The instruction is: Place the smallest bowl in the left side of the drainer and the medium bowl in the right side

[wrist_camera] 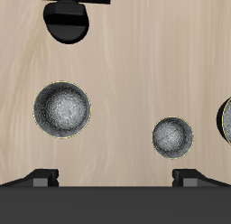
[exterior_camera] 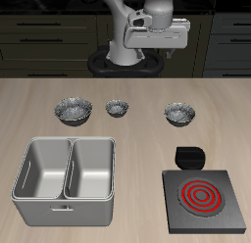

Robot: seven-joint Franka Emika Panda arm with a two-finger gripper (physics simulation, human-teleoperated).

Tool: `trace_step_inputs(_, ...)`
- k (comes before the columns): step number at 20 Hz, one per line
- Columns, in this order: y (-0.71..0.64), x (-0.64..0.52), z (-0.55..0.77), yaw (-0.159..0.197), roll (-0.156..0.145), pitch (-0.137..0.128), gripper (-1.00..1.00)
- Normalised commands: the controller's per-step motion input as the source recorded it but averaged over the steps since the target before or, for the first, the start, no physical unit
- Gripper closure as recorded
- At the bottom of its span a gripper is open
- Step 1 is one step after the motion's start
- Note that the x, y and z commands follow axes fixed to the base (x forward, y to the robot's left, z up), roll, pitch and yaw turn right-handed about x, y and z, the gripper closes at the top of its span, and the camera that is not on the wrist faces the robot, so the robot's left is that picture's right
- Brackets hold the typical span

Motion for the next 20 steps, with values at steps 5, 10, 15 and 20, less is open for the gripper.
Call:
trace_step_inputs(5, 0.37, -0.03, -0.13, -0.013, 0.038, 0.037, -1.00)
trace_step_inputs(10, 0.25, -0.03, -0.04, 0.006, 0.021, 0.008, -1.00)
trace_step_inputs(15, 0.17, 0.10, -0.06, -0.009, -0.008, 0.017, -1.00)
trace_step_inputs(20, 0.16, 0.12, -0.02, -0.009, 0.002, 0.016, -1.00)
